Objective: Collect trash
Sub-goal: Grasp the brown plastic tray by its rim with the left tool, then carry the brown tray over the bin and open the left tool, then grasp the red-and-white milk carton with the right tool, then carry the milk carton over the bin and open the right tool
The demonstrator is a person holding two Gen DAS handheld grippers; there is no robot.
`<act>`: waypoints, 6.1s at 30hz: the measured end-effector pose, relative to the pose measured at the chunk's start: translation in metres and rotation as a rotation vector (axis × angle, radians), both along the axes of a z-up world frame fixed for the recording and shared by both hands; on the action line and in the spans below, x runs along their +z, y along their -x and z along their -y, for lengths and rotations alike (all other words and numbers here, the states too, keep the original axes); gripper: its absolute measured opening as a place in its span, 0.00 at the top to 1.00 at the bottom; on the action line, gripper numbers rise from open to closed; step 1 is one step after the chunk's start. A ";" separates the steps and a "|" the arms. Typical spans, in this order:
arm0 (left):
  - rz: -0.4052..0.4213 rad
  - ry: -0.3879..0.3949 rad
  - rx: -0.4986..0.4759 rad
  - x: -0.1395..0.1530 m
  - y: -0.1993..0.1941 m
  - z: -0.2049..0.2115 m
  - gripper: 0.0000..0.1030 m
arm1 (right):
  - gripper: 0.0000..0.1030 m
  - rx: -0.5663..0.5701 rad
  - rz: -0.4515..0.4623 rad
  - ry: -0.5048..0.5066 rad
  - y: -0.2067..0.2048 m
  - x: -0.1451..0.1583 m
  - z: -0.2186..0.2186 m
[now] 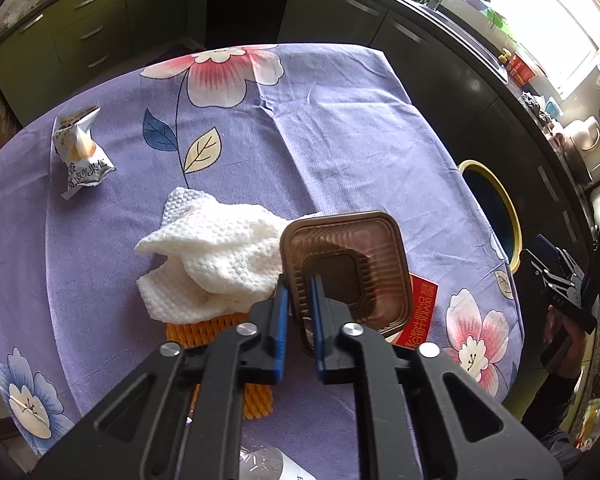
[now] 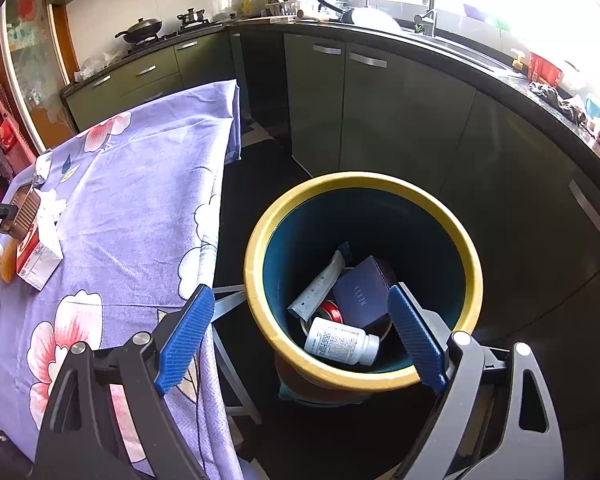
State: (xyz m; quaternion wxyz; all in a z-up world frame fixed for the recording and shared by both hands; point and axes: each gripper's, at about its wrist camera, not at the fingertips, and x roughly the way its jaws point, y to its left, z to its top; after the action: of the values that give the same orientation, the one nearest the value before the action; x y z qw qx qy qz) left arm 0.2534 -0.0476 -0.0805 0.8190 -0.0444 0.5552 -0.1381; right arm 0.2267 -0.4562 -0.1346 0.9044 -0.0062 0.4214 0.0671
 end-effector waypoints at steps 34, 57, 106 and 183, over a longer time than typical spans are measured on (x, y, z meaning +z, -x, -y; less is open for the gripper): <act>0.178 0.004 -0.389 0.083 0.003 0.152 0.96 | 0.15 -0.182 0.103 -0.036 0.041 0.025 0.076; 0.116 0.064 -0.571 0.032 -0.060 0.314 0.48 | 0.14 -0.292 0.089 -0.025 0.065 0.034 0.131; 0.429 0.210 0.171 0.024 0.063 -0.151 0.10 | 0.28 0.817 -0.068 0.112 -0.022 -0.015 -0.284; -0.006 0.043 0.236 -0.033 0.127 -0.146 0.10 | 0.26 -0.036 -0.073 -0.033 -0.038 0.003 -0.036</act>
State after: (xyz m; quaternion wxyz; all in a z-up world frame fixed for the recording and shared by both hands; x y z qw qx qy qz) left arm 0.1262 0.0987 -0.1138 0.8268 -0.1272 0.5455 -0.0524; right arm 0.2649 -0.4201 -0.1312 0.8895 0.0188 0.4529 0.0582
